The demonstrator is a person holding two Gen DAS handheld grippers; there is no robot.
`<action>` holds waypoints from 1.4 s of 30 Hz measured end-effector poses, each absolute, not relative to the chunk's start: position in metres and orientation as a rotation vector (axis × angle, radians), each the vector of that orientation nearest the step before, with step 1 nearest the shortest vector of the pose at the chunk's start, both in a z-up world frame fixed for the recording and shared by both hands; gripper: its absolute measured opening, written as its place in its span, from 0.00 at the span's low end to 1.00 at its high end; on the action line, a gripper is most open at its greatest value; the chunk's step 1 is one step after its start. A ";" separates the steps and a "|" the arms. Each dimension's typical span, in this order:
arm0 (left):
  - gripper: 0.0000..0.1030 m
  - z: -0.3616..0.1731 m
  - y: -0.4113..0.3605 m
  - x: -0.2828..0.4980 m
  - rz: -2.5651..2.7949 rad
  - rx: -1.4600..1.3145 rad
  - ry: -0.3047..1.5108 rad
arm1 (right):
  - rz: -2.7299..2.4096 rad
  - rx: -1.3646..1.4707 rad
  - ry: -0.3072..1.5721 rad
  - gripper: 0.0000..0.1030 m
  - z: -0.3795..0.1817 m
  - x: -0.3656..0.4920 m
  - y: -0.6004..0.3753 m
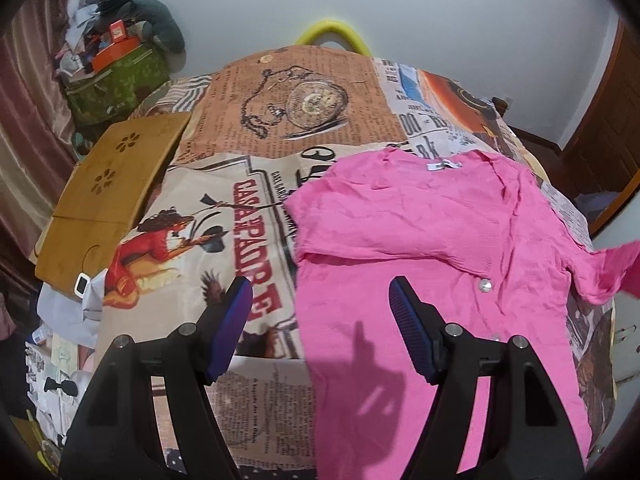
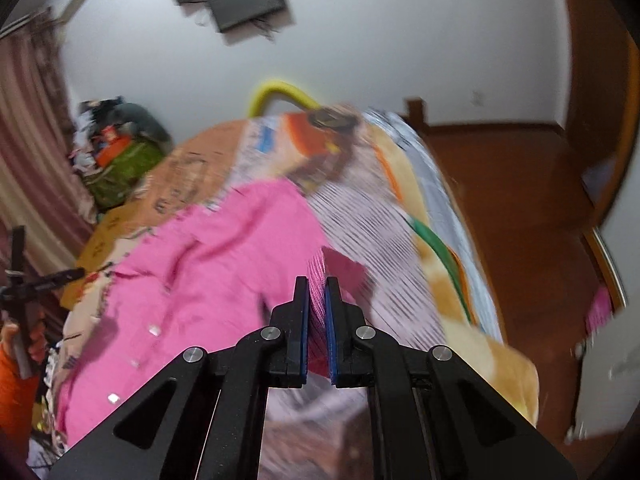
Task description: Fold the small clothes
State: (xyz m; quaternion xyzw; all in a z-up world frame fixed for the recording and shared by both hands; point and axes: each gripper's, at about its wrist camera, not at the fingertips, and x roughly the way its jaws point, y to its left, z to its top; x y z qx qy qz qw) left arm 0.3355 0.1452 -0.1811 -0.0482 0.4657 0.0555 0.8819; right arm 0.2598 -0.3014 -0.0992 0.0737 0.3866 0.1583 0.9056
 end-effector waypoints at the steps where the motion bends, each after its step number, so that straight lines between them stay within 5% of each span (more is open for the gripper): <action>1: 0.68 -0.182 0.148 0.335 0.119 -0.106 0.969 | 0.345 0.144 0.786 0.06 -0.094 0.264 -0.294; 14: 0.68 -0.214 0.194 0.325 0.155 -0.196 0.989 | 0.530 0.040 0.738 0.06 -0.061 0.330 -0.179; 29: 0.68 -0.229 0.210 0.329 0.132 -0.213 1.000 | 0.753 -0.046 0.930 0.08 -0.133 0.366 -0.037; 36: 0.68 -0.226 0.192 0.339 0.091 -0.197 0.997 | 0.747 -0.034 0.916 0.41 -0.124 0.362 -0.043; 42: 0.68 -0.211 0.158 0.356 0.027 -0.159 0.965 | 0.689 -0.060 0.826 0.45 -0.099 0.360 -0.081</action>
